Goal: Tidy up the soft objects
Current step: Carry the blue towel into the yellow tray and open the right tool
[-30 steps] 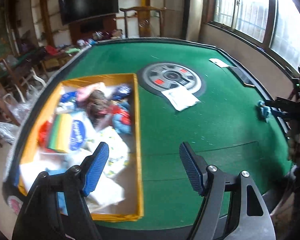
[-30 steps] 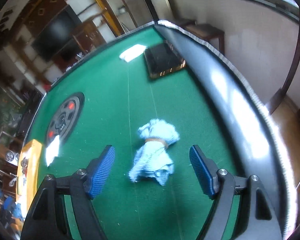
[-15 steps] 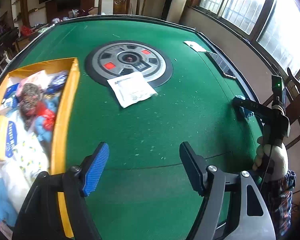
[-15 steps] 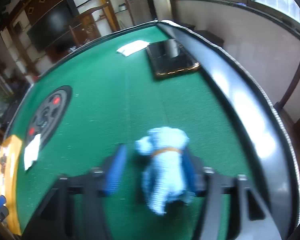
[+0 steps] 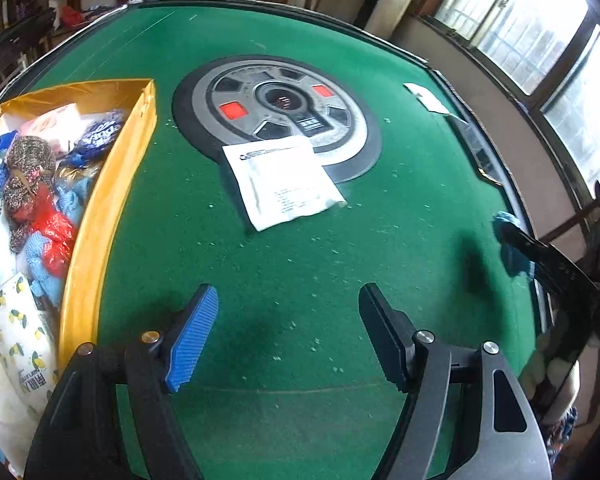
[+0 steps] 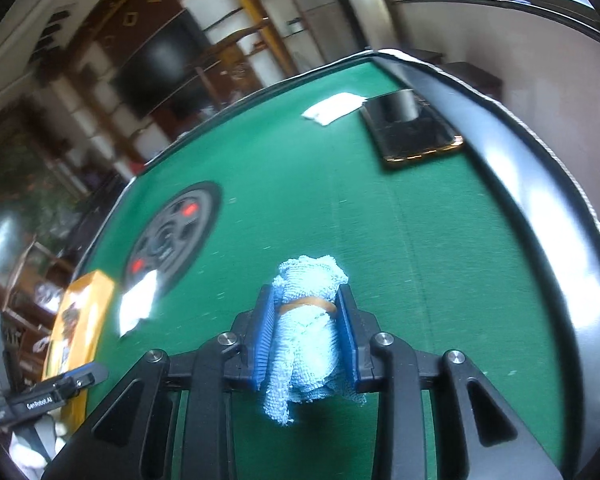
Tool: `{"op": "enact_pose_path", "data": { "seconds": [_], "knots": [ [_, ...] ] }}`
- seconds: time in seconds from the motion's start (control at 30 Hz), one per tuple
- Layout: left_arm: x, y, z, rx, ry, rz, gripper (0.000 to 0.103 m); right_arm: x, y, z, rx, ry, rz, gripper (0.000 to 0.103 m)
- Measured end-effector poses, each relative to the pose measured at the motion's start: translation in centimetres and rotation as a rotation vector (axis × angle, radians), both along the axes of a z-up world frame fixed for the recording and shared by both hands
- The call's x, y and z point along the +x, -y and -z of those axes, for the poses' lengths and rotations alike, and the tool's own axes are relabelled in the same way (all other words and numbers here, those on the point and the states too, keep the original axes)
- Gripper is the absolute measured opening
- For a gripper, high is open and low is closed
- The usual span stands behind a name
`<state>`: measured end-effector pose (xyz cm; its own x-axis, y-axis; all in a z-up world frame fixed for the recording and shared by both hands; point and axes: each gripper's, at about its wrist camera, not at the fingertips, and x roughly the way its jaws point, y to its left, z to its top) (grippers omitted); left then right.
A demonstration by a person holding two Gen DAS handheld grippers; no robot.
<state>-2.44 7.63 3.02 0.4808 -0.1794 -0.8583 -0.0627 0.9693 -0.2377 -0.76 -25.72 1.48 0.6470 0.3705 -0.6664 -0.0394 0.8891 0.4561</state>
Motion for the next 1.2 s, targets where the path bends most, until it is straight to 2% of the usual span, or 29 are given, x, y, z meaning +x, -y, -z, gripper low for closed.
{"op": "enact_pose_path", "data": {
  "seconds": [0.1,0.2,0.37,0.53,0.7,0.83,1.07,1.2],
  "knots": [
    [-1.0,0.0,-0.7,-0.031,0.018,0.030,0.073,0.1,-1.2,0.2,0.040,-0.014,-0.069,0.027],
    [-2.9,-0.5,-1.9,-0.035,0.054,0.047,0.073,0.4,-3.9,0.2,0.033,-0.031,-0.145,0.027],
    [-6.2,-4.0,-3.1,-0.032,0.076,0.030,0.073,-1.0,-9.4,-1.2,0.040,-0.044,-0.284,0.027],
    [-10.5,-10.4,-3.9,-0.017,0.120,-0.086,0.073,-1.7,-16.5,-4.1,0.049,-0.017,-0.430,0.027],
    [-14.7,-17.2,-3.4,-0.072,0.141,-0.231,0.073,-2.9,-24.8,-6.6,0.028,0.015,-0.583,0.027],
    [-16.8,-20.3,-2.9,-0.130,0.172,-0.283,0.073,-3.2,-31.5,-7.3,-0.036,0.019,-0.670,0.027],
    [-18.1,-20.9,-3.3,-0.194,0.250,-0.220,0.073,-2.2,-39.8,-5.5,-0.124,-0.060,-0.731,0.027],
    [-18.9,-21.8,-3.4,-0.221,0.271,-0.221,0.073,-1.7,-44.0,-3.8,-0.238,-0.094,-0.775,0.027]
  ]
}}
